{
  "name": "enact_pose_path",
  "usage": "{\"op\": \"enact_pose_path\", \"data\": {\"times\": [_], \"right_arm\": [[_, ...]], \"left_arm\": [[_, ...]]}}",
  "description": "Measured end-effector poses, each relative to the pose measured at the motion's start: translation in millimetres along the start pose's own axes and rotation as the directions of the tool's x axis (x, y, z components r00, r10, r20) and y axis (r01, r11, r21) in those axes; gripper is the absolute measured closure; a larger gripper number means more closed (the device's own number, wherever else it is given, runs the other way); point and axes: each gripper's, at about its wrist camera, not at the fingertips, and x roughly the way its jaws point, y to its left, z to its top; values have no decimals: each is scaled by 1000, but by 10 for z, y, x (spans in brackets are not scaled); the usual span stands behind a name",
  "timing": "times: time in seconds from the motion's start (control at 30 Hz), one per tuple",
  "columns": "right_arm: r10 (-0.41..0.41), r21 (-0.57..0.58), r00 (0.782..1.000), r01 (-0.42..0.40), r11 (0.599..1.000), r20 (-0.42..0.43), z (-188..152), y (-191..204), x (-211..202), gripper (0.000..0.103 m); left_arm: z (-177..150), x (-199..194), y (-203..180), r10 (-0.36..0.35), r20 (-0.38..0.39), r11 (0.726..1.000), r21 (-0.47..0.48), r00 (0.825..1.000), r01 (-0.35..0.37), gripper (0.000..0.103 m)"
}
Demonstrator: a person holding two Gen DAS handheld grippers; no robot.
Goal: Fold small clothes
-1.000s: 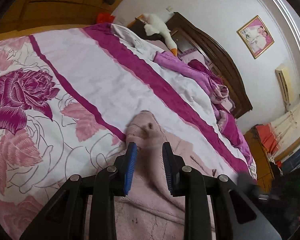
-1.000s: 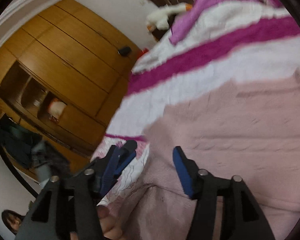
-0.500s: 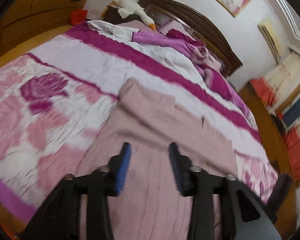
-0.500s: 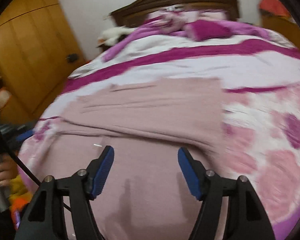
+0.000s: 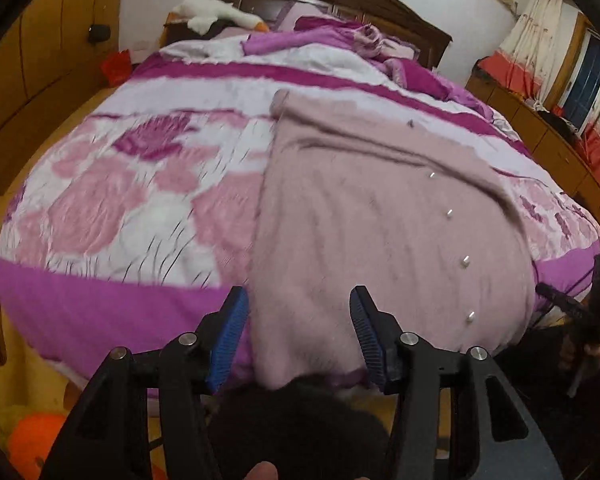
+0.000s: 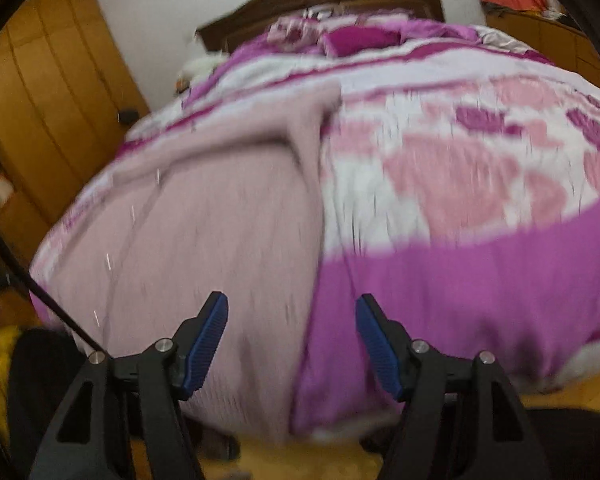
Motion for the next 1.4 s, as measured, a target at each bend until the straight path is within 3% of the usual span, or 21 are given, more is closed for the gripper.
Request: {"op": "enact_pose_path", "data": {"times": [0.13,0.23,0.27,0.4,0.43,0.47,0.67,0.7,0.73,0.77,0.8,0.83,1.07,1.23,1.4], "right_arm": [[70,72,993,-63,995,-91,-99,-19,138,33],[69,111,991,-56,992,-117,-72,-47,249,48],[70,137,990,-53,989,-126,-77,-81,292,48],[91,184,988,-67,981,-125,-113,-130,313,48],[85,177,988,-61,982,-129,-124,-118,315,48],[76,163,988,-54,985,-135,-127,-86,327,48],[22,127,990,-4,992,-139,-224,96,304,48],[6,113,991,10,994,-137,-241,141,311,50],[-5,101,991,19,995,-135,-243,191,320,57],[-19,79,991,30,996,-134,-242,226,317,69],[-35,65,991,44,997,-132,-237,240,305,89],[-49,47,990,56,997,-132,-223,260,295,93],[44,13,999,-44,999,6,-23,252,-251,94],[90,67,993,-95,993,71,148,71,-544,94],[146,100,978,-162,982,147,561,-75,-593,94]], "left_arm": [[-124,199,307,-93,-54,988,-130,994,85,73],[-242,499,482,-95,-143,973,-222,985,62,85],[-273,552,509,-103,-156,970,-236,982,64,85],[-347,548,590,-162,-119,939,-324,980,116,87],[-359,535,617,-174,-113,929,-348,978,125,100],[-377,523,649,-189,-106,919,-370,976,138,103],[-480,473,583,-191,-89,897,-419,977,137,103],[-488,457,554,-190,-84,894,-427,978,137,103],[-491,431,511,-182,-76,895,-426,980,134,103],[-467,425,486,-171,-72,899,-420,983,125,103],[-443,392,409,-144,-69,912,-397,987,106,103],[-413,344,333,-124,-57,922,-377,991,93,103],[-33,-58,173,-81,44,931,-354,996,91,103],[274,-175,237,-138,147,898,-399,979,186,103],[686,-139,284,-167,197,876,-419,966,237,103]]}}
